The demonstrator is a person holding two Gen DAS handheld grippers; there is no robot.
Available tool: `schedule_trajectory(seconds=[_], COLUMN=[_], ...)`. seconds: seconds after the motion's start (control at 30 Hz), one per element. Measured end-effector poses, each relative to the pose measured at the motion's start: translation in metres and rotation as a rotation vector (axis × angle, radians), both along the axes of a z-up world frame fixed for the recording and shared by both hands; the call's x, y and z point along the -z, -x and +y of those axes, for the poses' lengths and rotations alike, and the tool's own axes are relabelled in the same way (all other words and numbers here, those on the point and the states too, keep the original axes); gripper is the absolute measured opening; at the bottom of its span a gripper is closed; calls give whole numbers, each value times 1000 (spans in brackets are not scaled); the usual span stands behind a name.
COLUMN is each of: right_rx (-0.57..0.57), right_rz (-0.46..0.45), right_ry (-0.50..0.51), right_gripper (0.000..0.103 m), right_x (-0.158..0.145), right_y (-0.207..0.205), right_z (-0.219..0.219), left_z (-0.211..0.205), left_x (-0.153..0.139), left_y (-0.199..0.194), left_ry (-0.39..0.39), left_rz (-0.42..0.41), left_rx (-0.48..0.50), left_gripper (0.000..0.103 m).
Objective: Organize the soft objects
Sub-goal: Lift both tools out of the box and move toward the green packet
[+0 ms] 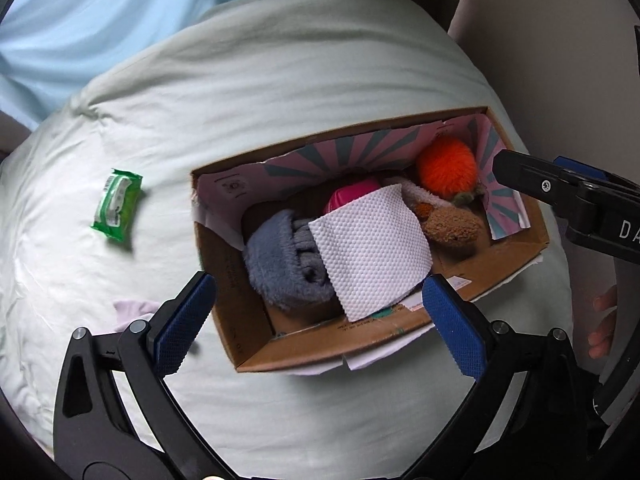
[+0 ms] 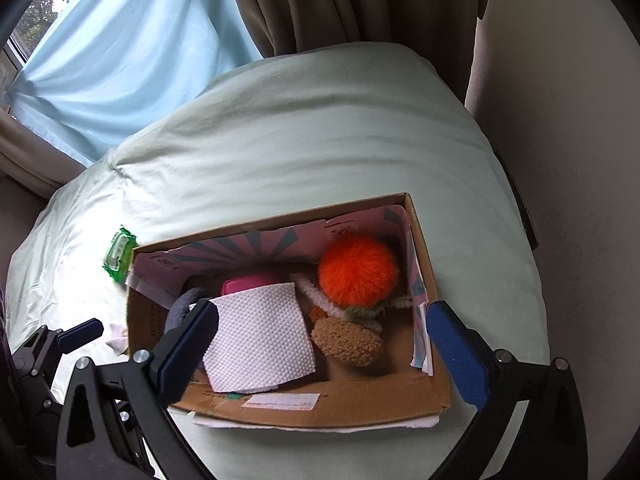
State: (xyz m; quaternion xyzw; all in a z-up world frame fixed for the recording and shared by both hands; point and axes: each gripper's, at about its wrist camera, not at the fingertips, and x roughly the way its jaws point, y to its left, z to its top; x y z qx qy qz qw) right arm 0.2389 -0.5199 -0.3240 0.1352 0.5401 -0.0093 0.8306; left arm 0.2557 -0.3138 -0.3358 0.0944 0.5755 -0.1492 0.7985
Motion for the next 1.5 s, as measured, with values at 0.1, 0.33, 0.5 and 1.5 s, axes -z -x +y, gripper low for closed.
schedule_trajectory(seconds=[0.1,0.33,0.5,1.5], right_rx=[-2,-41,-54,-93], right_rz=[-18,-77,-112,-321], right_ry=[-2,47,72,133], right_gripper=[103,103,103,103], right_x=[-17,-72,-108,-201], right_y=[8,35,53,163], right_z=[4,27,48,293], left_z=[9,43,73,369], left_x=[-19,-72,-110,-207], left_y=[10,37,59,116], left_ry=[21,74,98,169], left_rz=[-26,-100,-150,-339], left_rx=[-9,-39,-68,-188], left_gripper=[103,103,103,103])
